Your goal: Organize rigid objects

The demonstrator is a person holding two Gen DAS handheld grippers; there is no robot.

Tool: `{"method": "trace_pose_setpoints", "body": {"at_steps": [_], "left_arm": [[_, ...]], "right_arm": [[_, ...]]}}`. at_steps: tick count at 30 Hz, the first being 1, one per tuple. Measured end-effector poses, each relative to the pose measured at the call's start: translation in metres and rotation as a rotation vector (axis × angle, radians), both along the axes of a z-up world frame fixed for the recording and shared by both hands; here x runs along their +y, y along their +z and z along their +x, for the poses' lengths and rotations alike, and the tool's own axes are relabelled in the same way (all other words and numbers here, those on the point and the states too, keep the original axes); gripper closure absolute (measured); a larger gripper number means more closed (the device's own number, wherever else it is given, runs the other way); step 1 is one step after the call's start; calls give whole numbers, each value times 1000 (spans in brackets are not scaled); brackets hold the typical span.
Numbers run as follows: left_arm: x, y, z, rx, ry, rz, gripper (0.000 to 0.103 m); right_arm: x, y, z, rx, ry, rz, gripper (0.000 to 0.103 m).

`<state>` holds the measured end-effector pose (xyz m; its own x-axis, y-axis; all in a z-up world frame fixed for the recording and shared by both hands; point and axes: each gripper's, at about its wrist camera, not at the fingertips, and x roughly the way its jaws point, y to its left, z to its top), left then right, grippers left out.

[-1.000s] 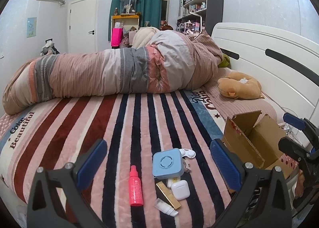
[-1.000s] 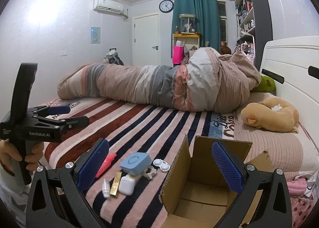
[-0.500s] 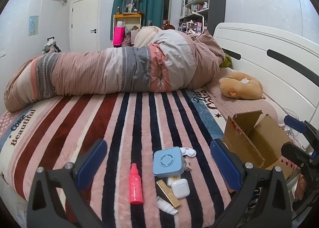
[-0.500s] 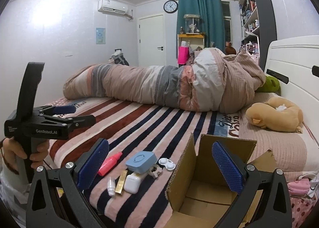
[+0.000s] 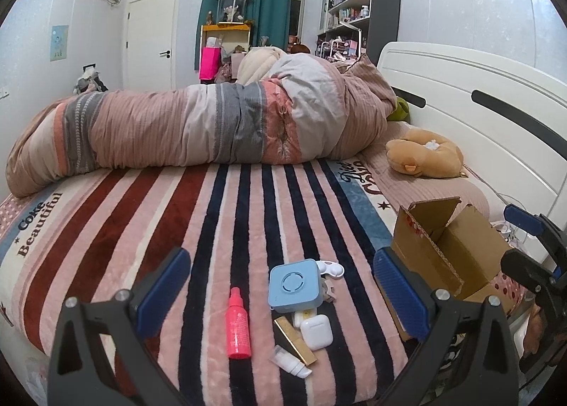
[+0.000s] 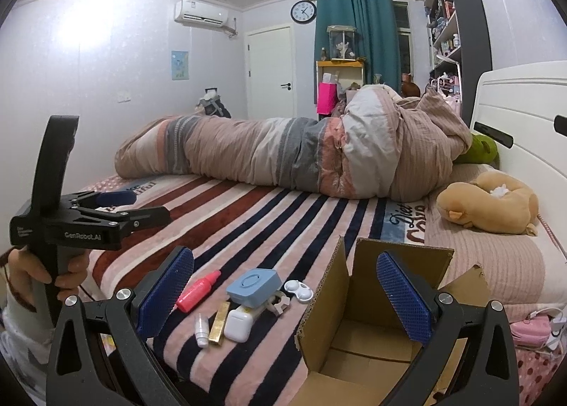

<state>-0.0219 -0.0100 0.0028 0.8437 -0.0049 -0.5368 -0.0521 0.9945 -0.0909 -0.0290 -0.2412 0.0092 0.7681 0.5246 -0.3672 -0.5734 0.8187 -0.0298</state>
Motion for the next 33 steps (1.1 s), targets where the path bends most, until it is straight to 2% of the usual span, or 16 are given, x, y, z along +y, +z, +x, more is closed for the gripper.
{"method": "trace_pose_setpoints", "body": {"at_steps": [6, 8, 10, 13, 15, 18, 23, 26, 30, 33], "left_arm": [[10, -5, -5, -9, 7, -15, 0], [19, -9, -6, -5, 13, -14, 0], [32, -14, -9, -8, 14, -31, 0], [57, -26, -7, 13, -4, -43, 1], [75, -36, -5, 33, 17, -25, 1], [102, -55, 0, 70, 49, -11, 1], [139, -95, 10, 144, 70, -37, 1], [160, -120, 19, 181, 77, -74, 1], [179, -144, 23, 159, 89, -134, 1], [189, -157, 28, 165, 58, -201, 1]], "right_arm": [[0, 2, -5, 4, 7, -1, 1], [9, 1, -9, -2, 17, -19, 11], [19, -1, -11, 4, 31, -42, 25], [44, -9, -7, 49, 93, -61, 44], [66, -20, 0, 116, 158, -50, 49], [103, -48, 21, 267, 240, -47, 49], [154, -112, 66, 515, 267, -57, 51], [175, -146, 88, 636, 275, -55, 54], [196, -182, 112, 763, 252, -79, 54], [204, -200, 123, 820, 228, -105, 62]]}}
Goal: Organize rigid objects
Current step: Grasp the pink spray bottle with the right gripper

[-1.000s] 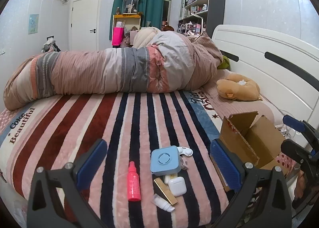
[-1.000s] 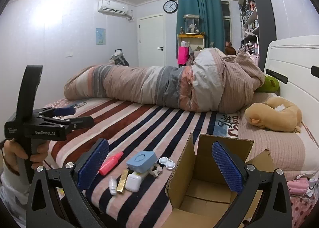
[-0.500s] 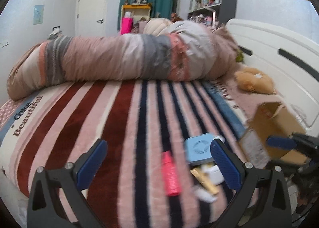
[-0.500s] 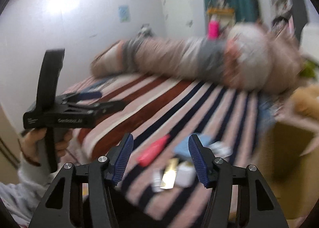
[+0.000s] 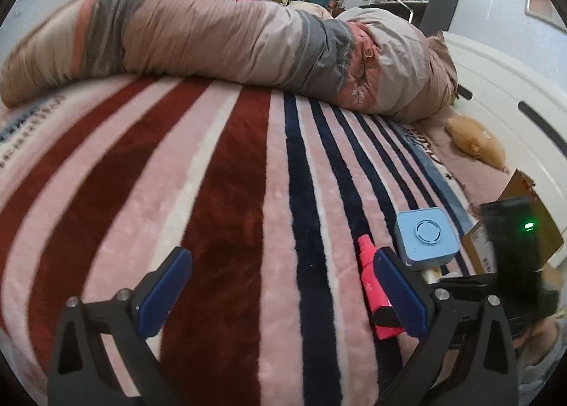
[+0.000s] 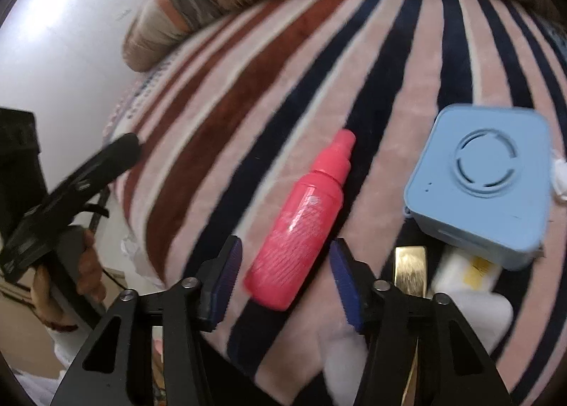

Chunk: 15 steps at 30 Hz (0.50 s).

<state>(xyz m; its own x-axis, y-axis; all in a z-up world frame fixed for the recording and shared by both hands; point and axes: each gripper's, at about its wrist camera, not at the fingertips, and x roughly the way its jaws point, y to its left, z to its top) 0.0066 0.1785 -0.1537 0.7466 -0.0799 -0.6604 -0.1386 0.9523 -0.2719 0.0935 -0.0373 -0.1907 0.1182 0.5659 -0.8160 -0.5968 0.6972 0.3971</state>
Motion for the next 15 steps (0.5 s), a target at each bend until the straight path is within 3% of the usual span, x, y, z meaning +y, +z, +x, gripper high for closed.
{"method": "trace_pose_setpoints", "body": {"at_steps": [4, 9, 15], "left_arm": [[-4, -8, 8, 45, -50, 8, 1], [-15, -9, 15, 50, -173, -109, 1], [-41, -3, 21, 56, -278, -180, 1]], "right_arm": [[-1, 0, 2, -22, -13, -18, 71], [-6, 0, -2, -90, 14, -5, 75], [-18, 20, -35, -199, 74, 21, 76]]}}
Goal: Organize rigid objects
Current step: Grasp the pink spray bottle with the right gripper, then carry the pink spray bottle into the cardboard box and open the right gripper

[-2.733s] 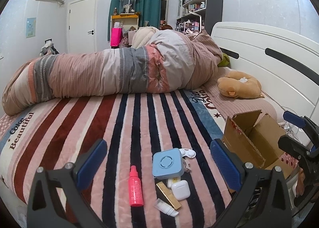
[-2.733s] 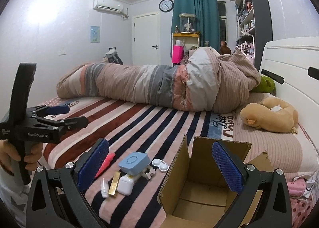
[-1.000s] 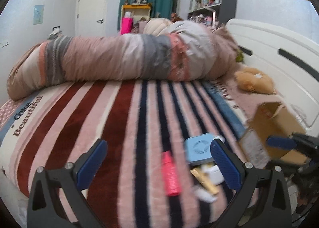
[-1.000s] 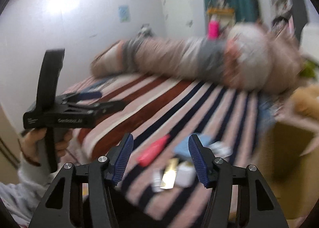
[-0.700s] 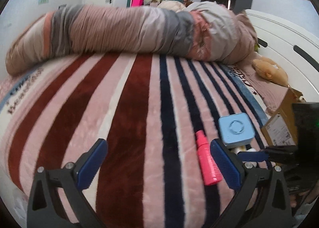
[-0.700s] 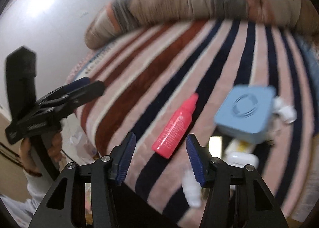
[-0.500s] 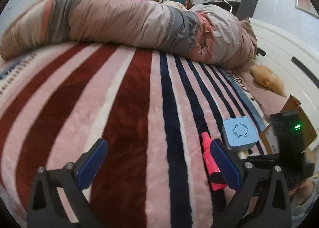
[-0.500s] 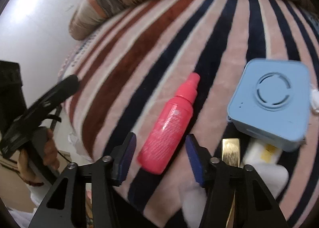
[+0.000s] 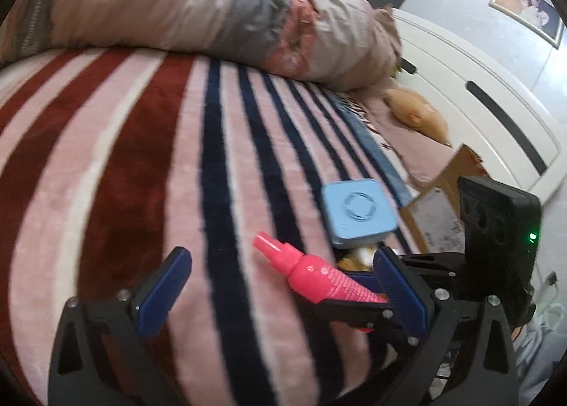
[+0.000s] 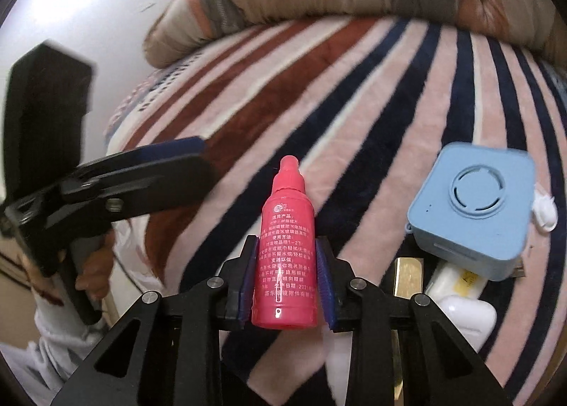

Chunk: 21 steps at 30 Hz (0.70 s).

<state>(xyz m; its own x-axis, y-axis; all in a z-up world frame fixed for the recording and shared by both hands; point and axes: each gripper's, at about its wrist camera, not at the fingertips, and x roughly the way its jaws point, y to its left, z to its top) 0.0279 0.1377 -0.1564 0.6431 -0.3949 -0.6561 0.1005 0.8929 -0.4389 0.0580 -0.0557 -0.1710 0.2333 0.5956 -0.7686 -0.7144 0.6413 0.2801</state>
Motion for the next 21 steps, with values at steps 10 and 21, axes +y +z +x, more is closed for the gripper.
{"method": "trace_pose_setpoints", "body": {"at_steps": [10, 21], "left_arm": [[-47, 52, -2, -52, -156, -143, 47], [-173, 164, -9, -266, -374, -59, 74]], "right_arm": [[-35, 62, -47, -202, 57, 150, 76], [-135, 138, -83, -420, -95, 275, 77]]}}
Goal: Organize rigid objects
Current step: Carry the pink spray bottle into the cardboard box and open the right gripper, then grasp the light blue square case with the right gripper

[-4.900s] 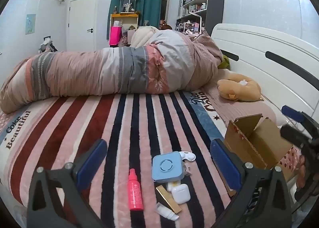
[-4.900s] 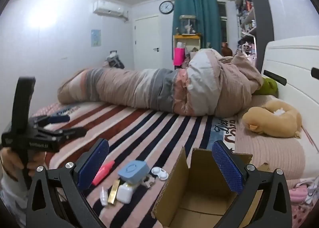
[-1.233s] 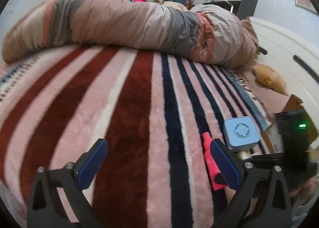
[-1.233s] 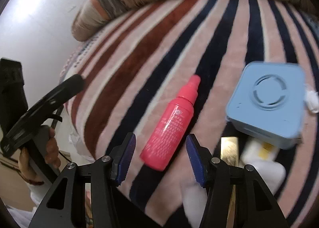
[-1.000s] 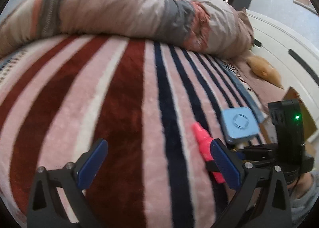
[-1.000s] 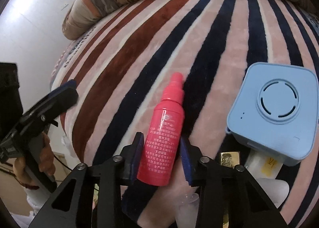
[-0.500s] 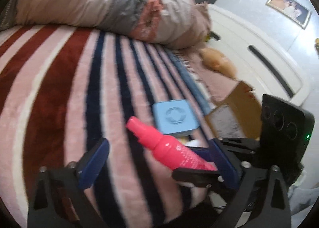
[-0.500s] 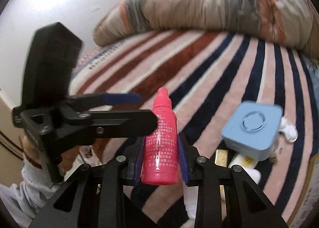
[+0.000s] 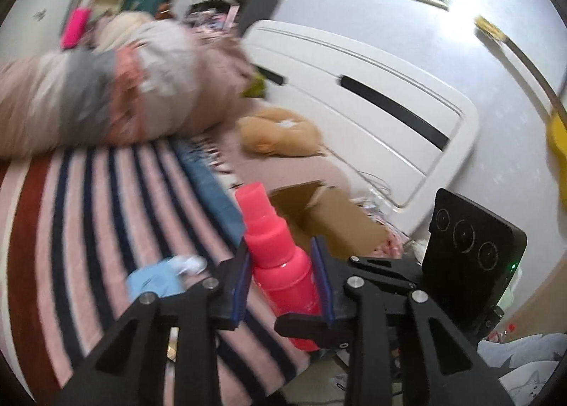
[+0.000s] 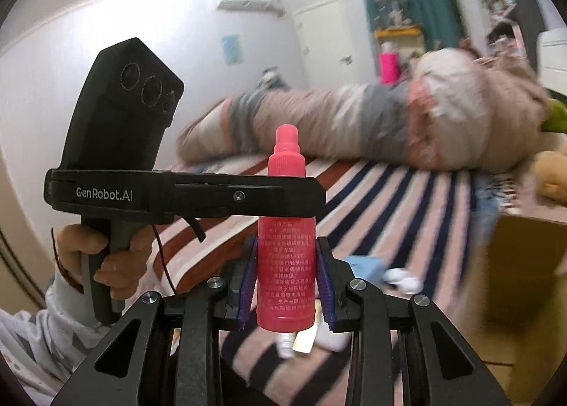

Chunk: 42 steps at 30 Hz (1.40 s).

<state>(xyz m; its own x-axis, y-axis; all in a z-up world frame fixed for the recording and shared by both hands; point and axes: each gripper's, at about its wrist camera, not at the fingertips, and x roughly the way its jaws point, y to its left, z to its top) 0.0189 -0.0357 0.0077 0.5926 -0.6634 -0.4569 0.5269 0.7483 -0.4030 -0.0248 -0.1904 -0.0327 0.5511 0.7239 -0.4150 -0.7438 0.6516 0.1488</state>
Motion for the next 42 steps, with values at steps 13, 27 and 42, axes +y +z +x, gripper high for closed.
{"method": "trace_pose_setpoints", "body": {"at_steps": [13, 27, 42], "left_arm": [[-171, -5, 65, 69, -233, 195, 74], [-179, -32, 93, 112, -172, 311, 36], [19, 14, 40, 15, 217, 350, 21]], "right_arm": [[-154, 6, 25, 114, -286, 37, 76], [-165, -24, 59, 203, -483, -117, 61], [-51, 26, 27, 69, -186, -47, 27]]}}
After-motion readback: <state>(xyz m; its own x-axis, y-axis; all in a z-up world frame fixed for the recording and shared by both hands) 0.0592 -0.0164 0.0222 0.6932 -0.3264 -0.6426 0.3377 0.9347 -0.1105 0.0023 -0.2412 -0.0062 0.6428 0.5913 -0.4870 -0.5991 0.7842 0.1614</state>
